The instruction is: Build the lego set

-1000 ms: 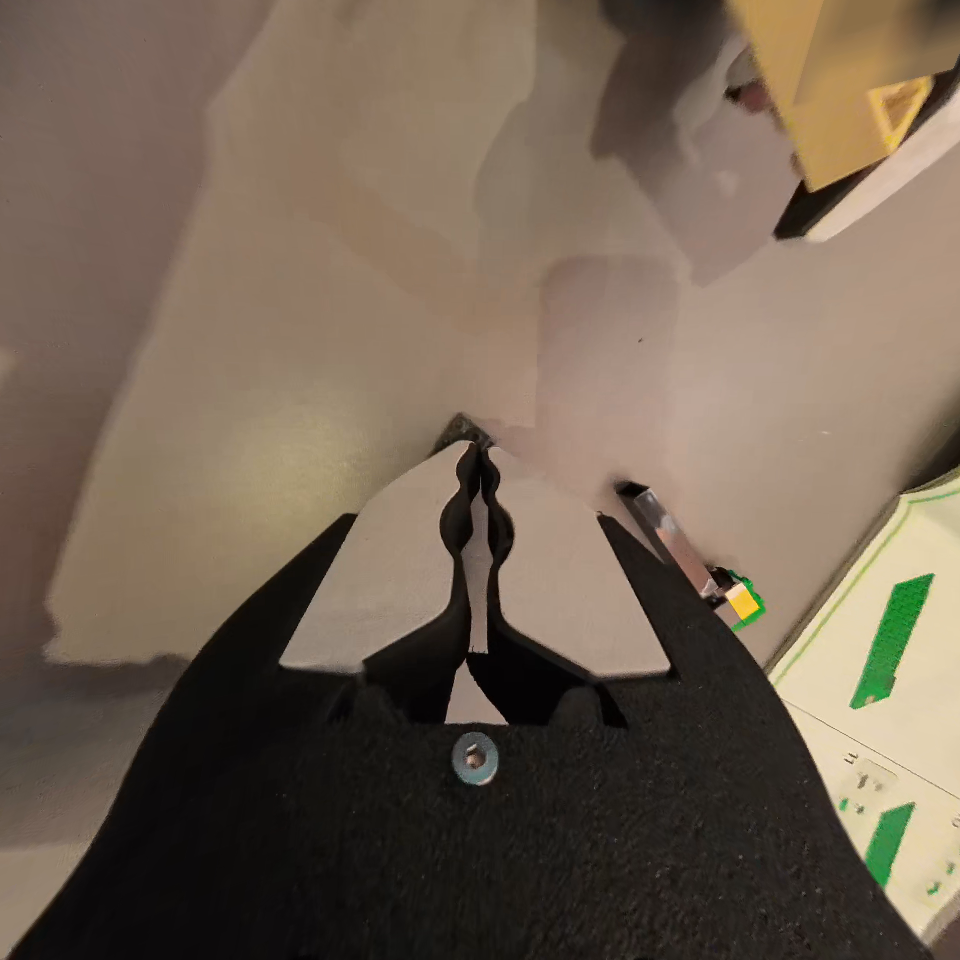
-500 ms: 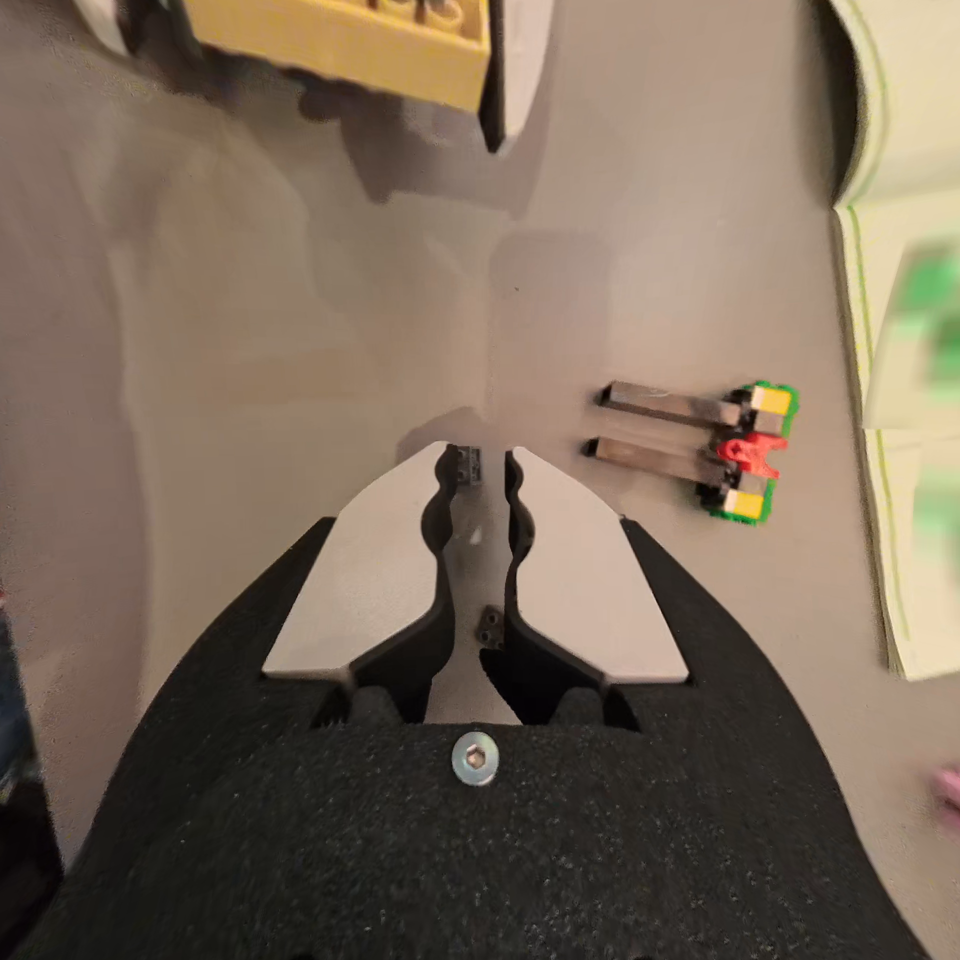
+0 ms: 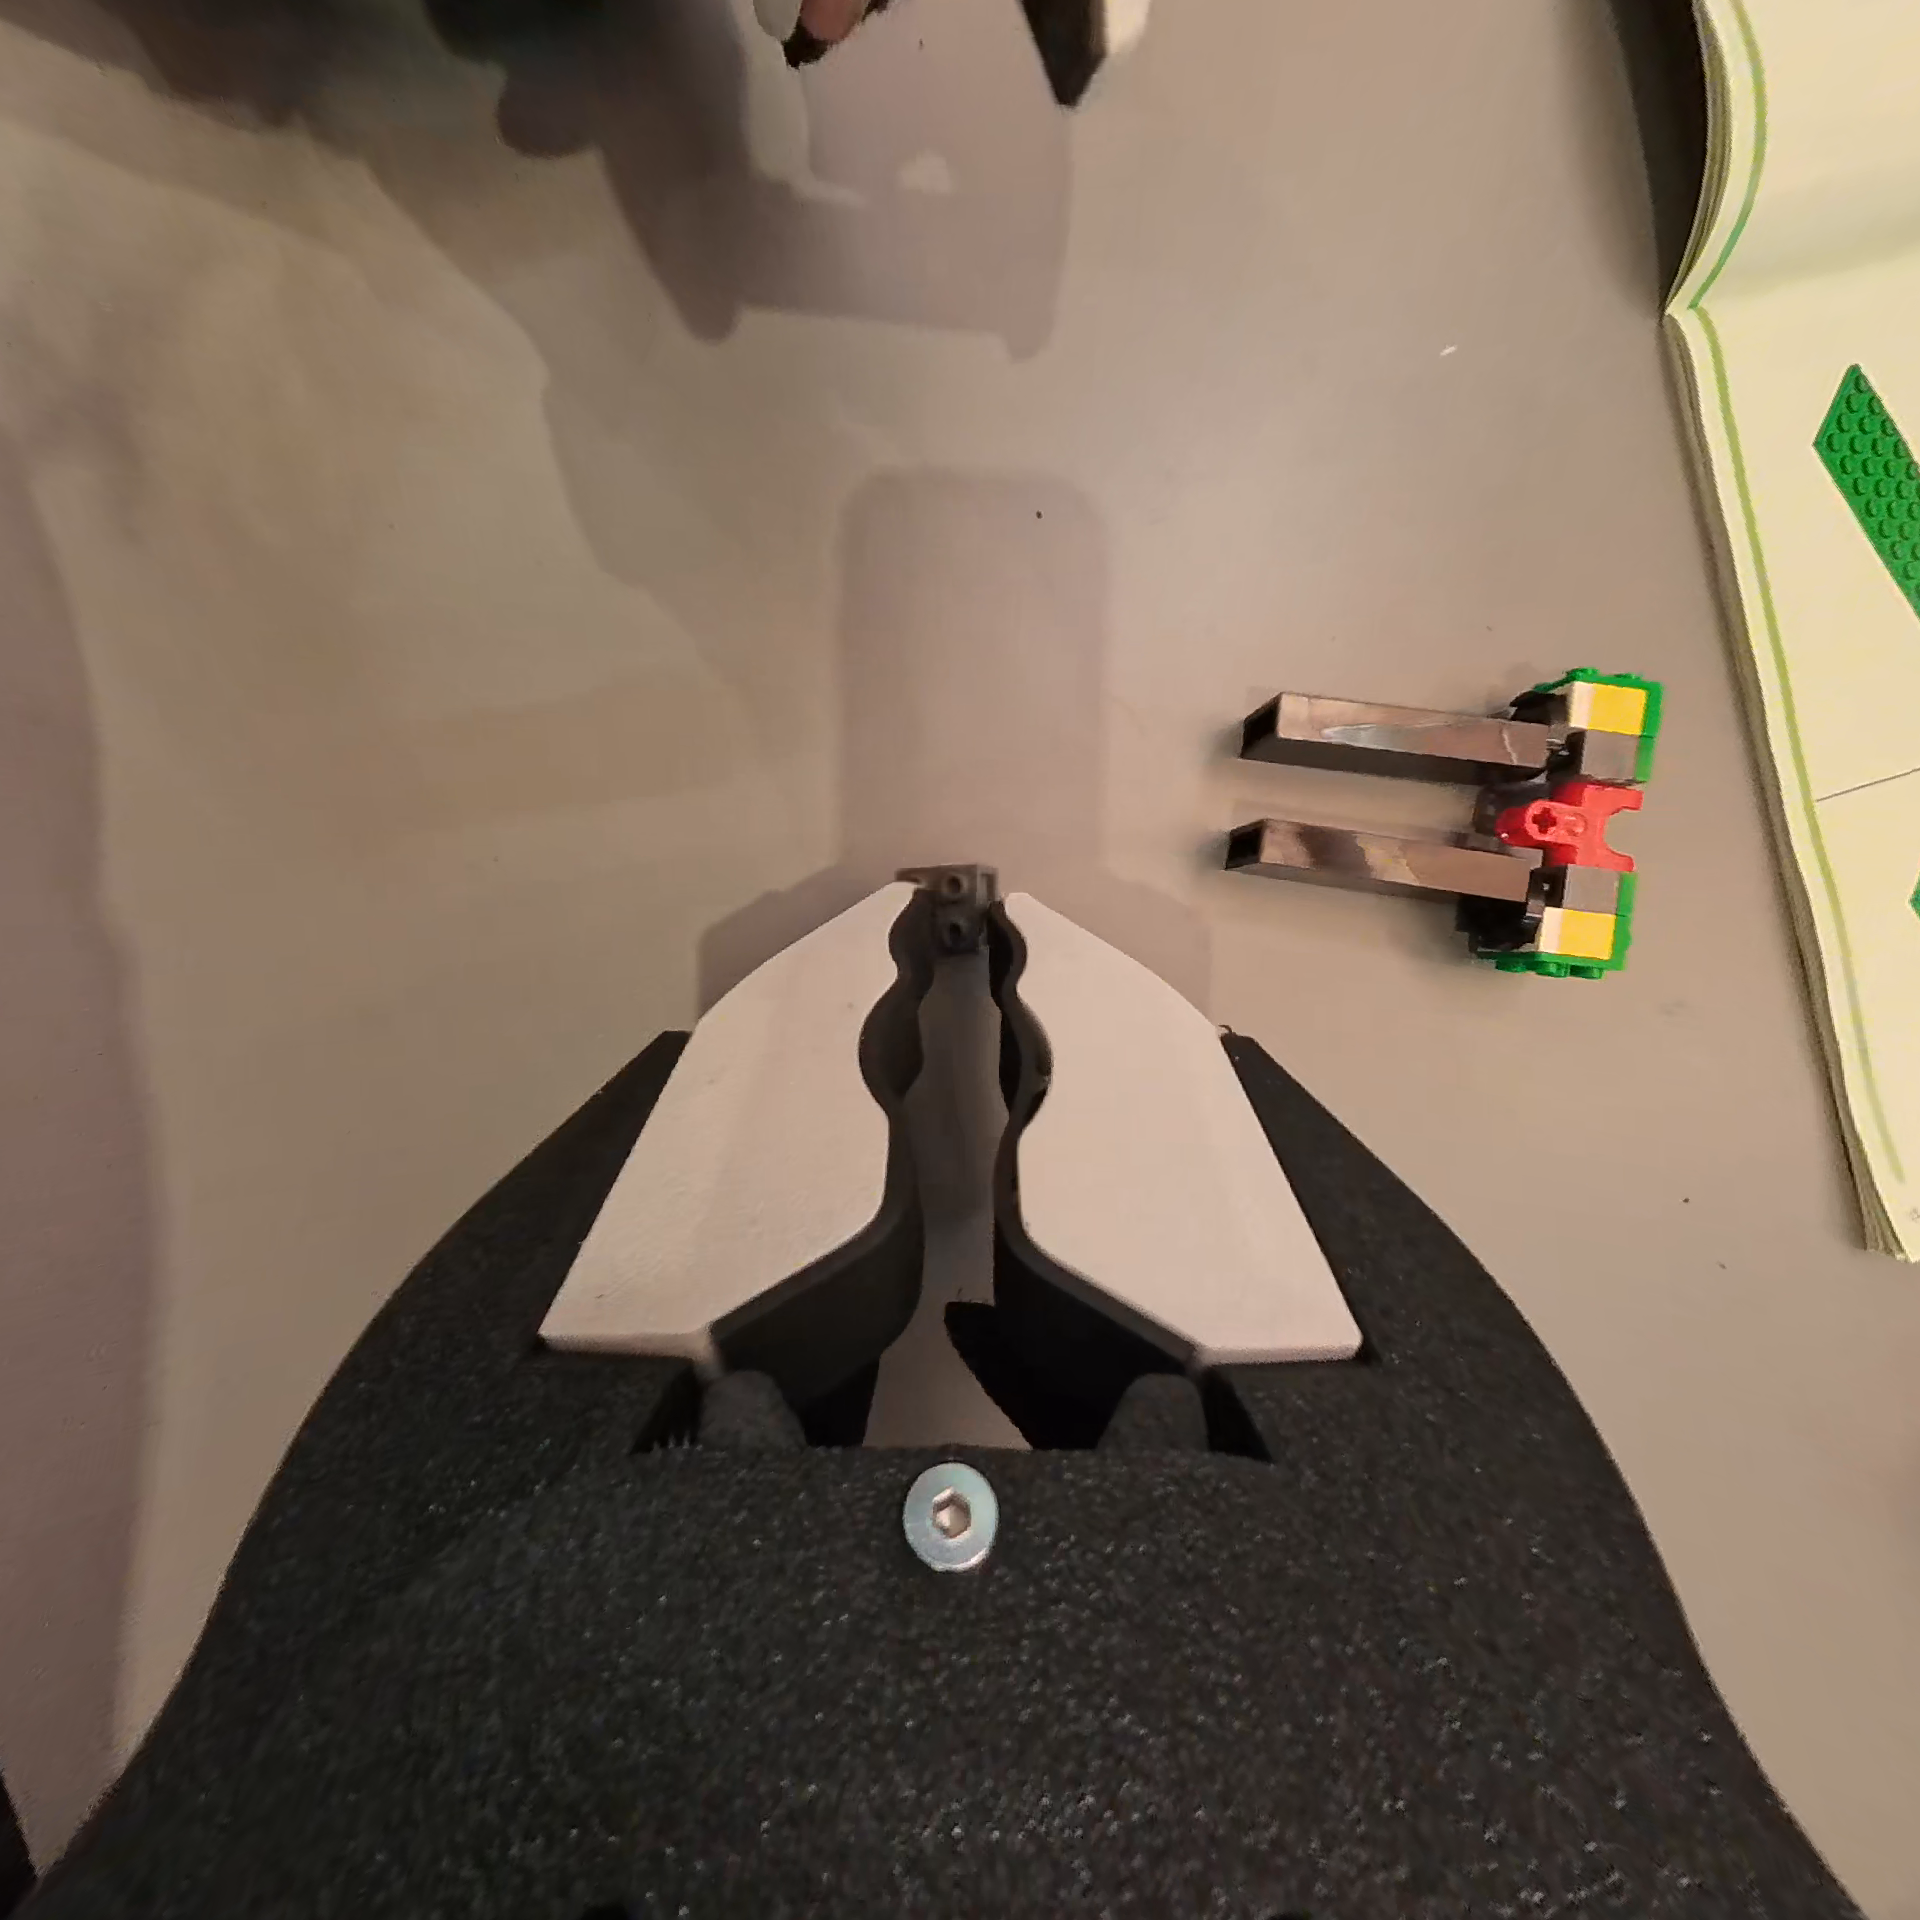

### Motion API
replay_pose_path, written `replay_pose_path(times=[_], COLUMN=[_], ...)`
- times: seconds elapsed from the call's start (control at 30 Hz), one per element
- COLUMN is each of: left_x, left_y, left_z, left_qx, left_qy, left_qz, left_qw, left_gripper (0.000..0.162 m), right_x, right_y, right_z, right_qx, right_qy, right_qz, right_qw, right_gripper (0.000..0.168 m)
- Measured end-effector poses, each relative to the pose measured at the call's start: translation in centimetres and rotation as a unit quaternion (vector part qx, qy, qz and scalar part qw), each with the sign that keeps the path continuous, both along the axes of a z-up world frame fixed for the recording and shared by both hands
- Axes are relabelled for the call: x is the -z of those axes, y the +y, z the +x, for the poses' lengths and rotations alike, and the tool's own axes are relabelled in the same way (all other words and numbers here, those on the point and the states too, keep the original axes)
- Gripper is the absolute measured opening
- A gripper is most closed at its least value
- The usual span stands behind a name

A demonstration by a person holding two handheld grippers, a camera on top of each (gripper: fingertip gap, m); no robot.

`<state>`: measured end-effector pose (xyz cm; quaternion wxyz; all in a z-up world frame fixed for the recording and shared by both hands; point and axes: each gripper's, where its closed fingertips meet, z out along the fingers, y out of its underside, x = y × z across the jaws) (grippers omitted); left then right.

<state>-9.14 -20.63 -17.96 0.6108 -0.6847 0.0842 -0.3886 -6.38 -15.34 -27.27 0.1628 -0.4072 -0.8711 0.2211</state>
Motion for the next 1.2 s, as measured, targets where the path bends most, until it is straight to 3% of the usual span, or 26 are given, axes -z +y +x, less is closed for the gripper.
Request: replay_pose_path(times=[0.53, 1.1, 1.2], left_x=[0.0, 0.0, 0.0], left_y=[0.0, 0.0, 0.0], left_z=[0.0, -0.1, -0.1], left_qx=[0.001, 0.001, 0.001], left_qy=[-0.001, -0.005, -0.006], left_qz=[-0.001, -0.001, -0.002], left_qw=[1.000, 1.000, 1.000], left_gripper=[0.059, 0.059, 0.059], right_x=[-0.2, -1.2, -1.6], right_y=[-0.2, 0.7, 1.0], right_z=[-0.2, -0.5, -0.5], right_qx=[-0.027, -0.010, 0.054], right_qy=[0.022, 0.049, 0.025], right_qz=[0.057, -0.017, -0.053], right_qw=[0.998, 0.999, 0.997], right_gripper=[0.005, 0.000, 0.009])
